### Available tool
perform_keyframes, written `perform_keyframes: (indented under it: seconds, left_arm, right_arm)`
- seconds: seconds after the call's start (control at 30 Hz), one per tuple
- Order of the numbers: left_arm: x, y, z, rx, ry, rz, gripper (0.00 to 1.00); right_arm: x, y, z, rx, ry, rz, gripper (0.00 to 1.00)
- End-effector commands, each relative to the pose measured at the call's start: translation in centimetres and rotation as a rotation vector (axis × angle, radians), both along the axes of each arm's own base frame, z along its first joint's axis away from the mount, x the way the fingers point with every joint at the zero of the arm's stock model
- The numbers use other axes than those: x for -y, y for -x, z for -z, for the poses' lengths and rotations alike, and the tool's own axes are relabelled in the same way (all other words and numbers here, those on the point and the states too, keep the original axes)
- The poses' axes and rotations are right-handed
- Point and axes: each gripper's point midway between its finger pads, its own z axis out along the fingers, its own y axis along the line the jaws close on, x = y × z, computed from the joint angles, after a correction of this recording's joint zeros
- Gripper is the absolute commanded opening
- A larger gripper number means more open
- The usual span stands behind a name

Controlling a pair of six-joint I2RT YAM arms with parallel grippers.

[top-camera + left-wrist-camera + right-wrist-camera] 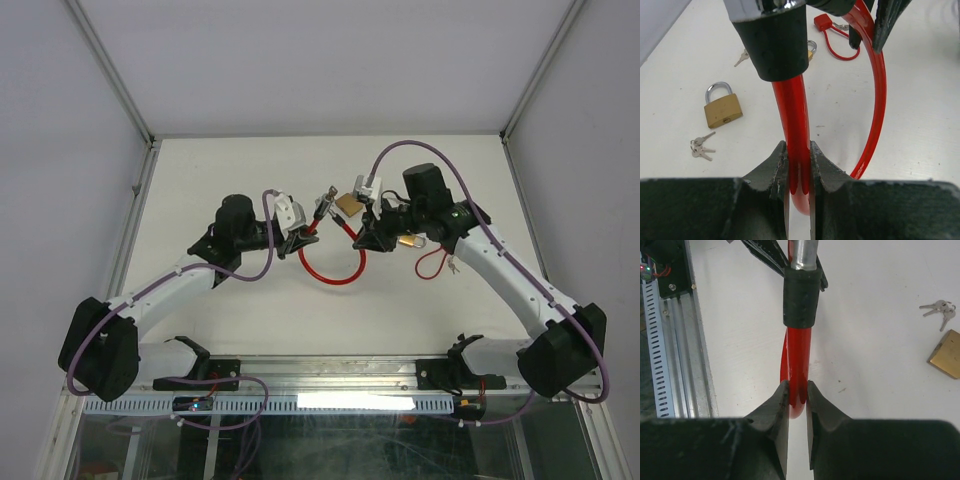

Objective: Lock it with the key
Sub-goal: Lock the lock.

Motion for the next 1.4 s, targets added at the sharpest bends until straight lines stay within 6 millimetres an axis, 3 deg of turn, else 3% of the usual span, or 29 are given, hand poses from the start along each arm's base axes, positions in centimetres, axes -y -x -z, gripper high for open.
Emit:
perform_keyframes:
  seconds: [0.0,0.87,1.23,1.37]
  left_arm:
    - [1.1,1.3,-1.2,0.036,-0.009,0.086,0.0]
    - [2.9,2.2,0.6,-0.022,-0.191,0.084,0.0]
    - [3.3,2.4,1.3,-0.03,-0.246,0.085,0.0]
    - [3.3,2.2,1.4,-0.029,-0.265,0.081,0.0]
  right_arm:
    - [1.6,-2.2,-4.9,0.22,-0.019,0.046,0.0]
    - [5.4,-2.0,-7.4,0.319,0.054,0.06,0.0]
    - [6.2,-3.9,-8.5,0.337,0.038,0.117,0.0]
    - [6.3,-5.0,-7.9,0.34,0.042,0.128,0.0]
